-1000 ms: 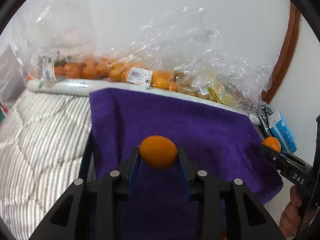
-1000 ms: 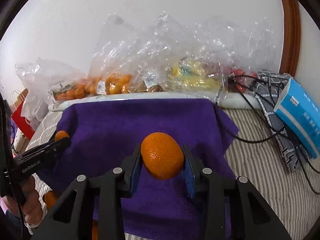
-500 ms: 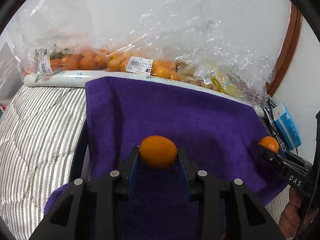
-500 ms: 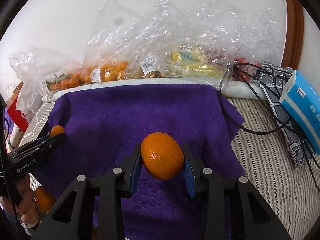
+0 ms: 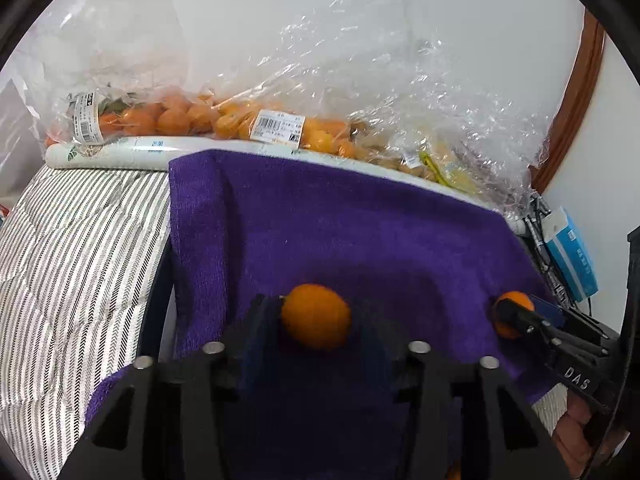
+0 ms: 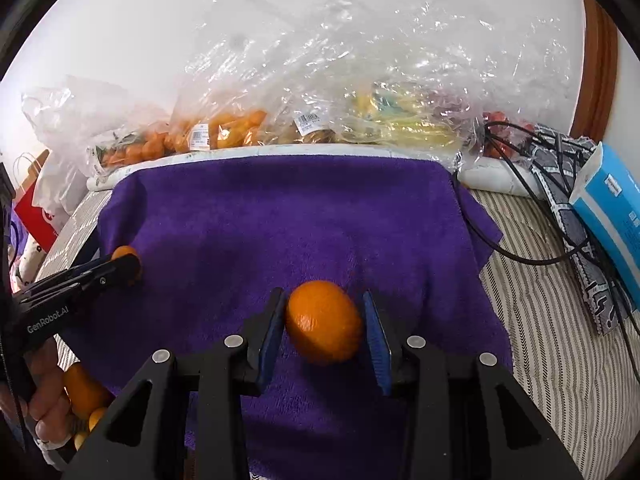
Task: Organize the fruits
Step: 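Lower and open the right tool on the towel while the left tool releases its orange, then withdraw both open tools from the towel back toward the fruit pile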
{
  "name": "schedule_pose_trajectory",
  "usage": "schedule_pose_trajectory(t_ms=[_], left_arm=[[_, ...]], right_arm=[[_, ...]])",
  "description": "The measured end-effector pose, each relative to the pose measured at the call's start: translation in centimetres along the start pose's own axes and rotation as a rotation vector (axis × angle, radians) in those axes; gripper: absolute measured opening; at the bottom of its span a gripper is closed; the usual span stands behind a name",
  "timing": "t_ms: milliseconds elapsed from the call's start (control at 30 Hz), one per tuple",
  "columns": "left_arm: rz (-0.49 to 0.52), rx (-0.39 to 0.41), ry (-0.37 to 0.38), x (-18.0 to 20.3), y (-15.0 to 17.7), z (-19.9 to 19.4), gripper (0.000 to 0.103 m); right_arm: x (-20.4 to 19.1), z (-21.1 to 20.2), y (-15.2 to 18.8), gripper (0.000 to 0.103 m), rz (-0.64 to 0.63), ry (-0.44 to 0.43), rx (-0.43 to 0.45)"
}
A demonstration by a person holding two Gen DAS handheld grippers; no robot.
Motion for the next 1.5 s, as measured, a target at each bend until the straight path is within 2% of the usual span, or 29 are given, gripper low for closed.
schedule_pose_trajectory(t_ms=[33,100,233,400,633,700,767,867,967,1167,1400,1500], left_arm=[[0.0,0.009,0.004,0.1,-0.1,-0.3,0.051],[0.001,0.03,0.007,0.3,-0.2,-0.8,0.059],[0.004,0.096,0.022,0.7,-0.7,-2.1,0.06],[0.002,0.137,0.016,1.0,-0.9,-3.1,0.061],[0.057,0.203,-0.007,2.0,-1.6,-5.0,0.061],[0.075,0.194,0.009,2.4,-1.9,-5.8,0.06],[0.095,0.194,-0.018,2.5,-2.2,-7.1,0.06],[0.084,0.165,0.01,2.5,-1.8,-8.7,0.06],[0.069,0.15,0.008,2.1,-0.8,-10.2,0.06],[0.027,0.088,0.016,0.9,2.3,-12.7,0.059],[0.021,0.112,0.007,0.0,5.0,-16.3,0.061],[0.013,0.086,0.016,-0.3,6.3,-16.9,0.061]], right_arm=[[-0.1,-0.2,0.0,0.05,-0.009,0.012,0.005],[-0.3,-0.5,-0.2,0.051,-0.024,0.021,0.019],[-0.4,-1.8,-0.5,0.051,-0.031,0.031,0.067],[-0.3,-3.4,-0.9,0.052,-0.007,0.017,0.124],[-1.1,-6.1,-1.7,0.052,-0.028,-0.003,0.199],[-1.5,-6.7,-2.0,0.052,-0.039,-0.02,0.205],[-2.0,-7.6,-2.4,0.052,-0.047,-0.02,0.21],[-2.8,-9.6,-2.5,0.052,-0.041,-0.028,0.211],[-3.1,-11.3,-1.9,0.052,-0.03,-0.035,0.194],[-3.9,-14.0,1.0,0.052,-0.003,-0.036,0.178],[-5.3,-17.6,4.8,0.052,-0.041,0.003,0.213],[-5.5,-18.7,6.1,0.052,-0.041,0.028,0.231]])
Point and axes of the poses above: each gripper's, at about its wrist camera, not at the fingertips, and z roughly the way its jaws point, x to its right, y to its underside, the point moved 6 cm from there along z, roughly the way its jaws point, and after that the axes turned 1 degree about x, right-handed, at the moved point
